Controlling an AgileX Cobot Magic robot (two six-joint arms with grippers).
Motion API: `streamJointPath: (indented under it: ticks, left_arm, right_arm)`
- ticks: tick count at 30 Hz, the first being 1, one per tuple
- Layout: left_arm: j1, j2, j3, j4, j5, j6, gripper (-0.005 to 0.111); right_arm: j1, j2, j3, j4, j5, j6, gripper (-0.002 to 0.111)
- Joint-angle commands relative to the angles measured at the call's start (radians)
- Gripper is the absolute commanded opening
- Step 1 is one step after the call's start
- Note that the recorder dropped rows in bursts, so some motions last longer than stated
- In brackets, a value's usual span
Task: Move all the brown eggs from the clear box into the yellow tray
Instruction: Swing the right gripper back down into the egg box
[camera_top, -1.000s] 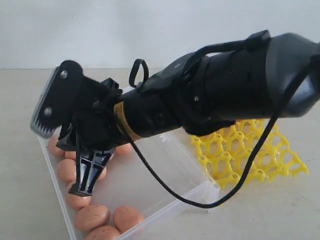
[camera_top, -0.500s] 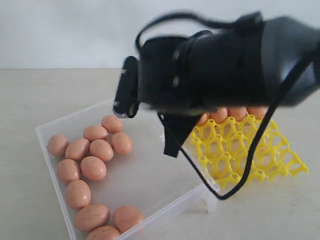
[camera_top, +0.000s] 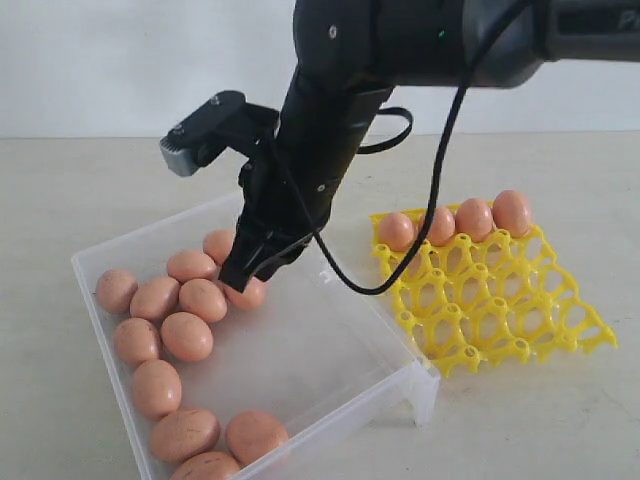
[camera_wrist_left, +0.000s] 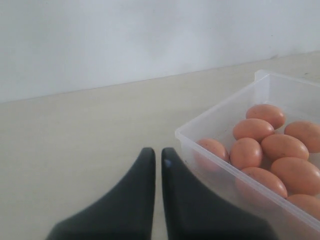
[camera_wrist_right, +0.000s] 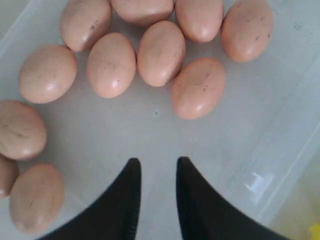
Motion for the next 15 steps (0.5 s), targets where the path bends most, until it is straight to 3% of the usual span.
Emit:
streamJointPath:
  ticks: [1, 3, 9, 15]
  left_arm:
    - [-0.003, -0.003, 0.004, -0.007, -0.007, 0.001, 0.004]
    - [-0.003, -0.003, 0.004, -0.007, -0.007, 0.001, 0.004]
    - [-0.003, -0.003, 0.004, -0.007, -0.007, 0.001, 0.004]
    - [-0.003, -0.003, 0.004, -0.007, -0.009, 0.001, 0.004]
  right_arm:
    - [-0.003, 0.067, -0.01, 0.02, -0.063, -0.006, 0.045]
    - [-0.003, 0.099, -0.01, 0.036, -0.162, 0.051, 0.05]
    - [-0.003, 0.144, -0.016, 0.04, -0.41, 0.174, 0.05]
    - [-0.006, 0.21, -0.016, 0.034, -0.433, 0.193, 0.05]
